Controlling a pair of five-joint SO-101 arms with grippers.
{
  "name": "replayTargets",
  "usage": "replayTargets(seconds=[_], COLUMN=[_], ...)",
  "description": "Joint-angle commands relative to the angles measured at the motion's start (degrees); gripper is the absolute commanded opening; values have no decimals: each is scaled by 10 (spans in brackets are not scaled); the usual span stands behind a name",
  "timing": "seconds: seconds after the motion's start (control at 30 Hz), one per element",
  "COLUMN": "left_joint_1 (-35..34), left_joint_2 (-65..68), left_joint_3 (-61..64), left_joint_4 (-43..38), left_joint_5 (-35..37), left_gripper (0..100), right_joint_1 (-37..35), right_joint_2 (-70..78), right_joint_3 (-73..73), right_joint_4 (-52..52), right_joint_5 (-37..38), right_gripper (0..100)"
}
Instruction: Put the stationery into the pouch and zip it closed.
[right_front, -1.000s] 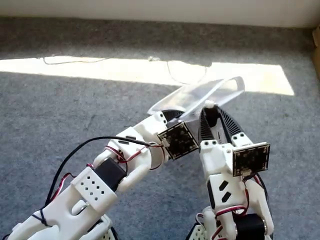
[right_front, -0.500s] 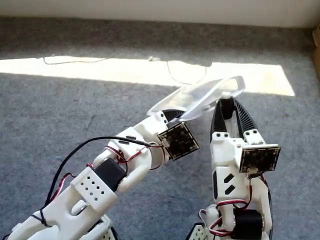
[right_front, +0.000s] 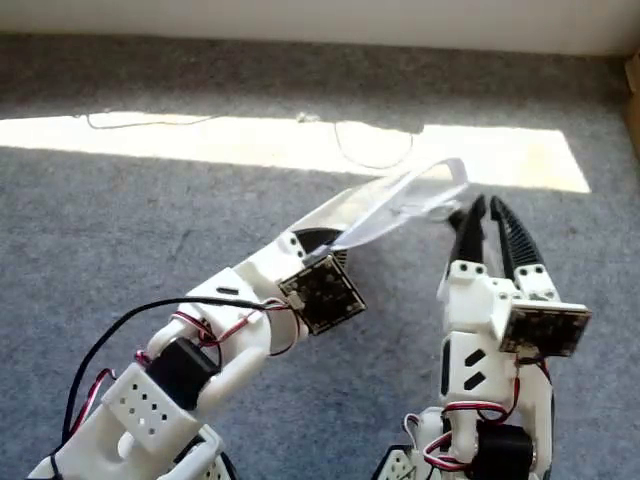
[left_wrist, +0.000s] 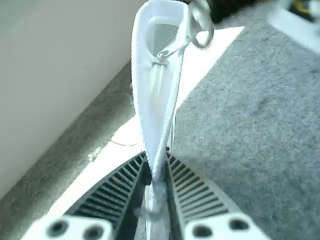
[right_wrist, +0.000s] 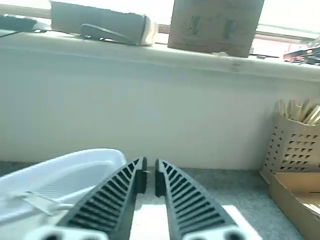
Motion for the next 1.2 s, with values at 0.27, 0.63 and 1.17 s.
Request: replayTargets(seconds=[0.27, 0.63, 1.17], left_joint_1=[-70, -43, -26], left_joint_2=[-120, -130, -131], left_joint_3=[-2, 26, 29], left_joint_4=[88, 87, 87], left_joint_5=[-18, -18, -3], left_gripper=[5, 5, 5], right_joint_1=[19, -204, -370], right_joint_2=[2, 1, 85], right_joint_3=[-7, -110, -91], right_joint_4=[-17, 209, 169], right_joint_5=[-2, 0, 4], right_gripper=[8, 139, 217])
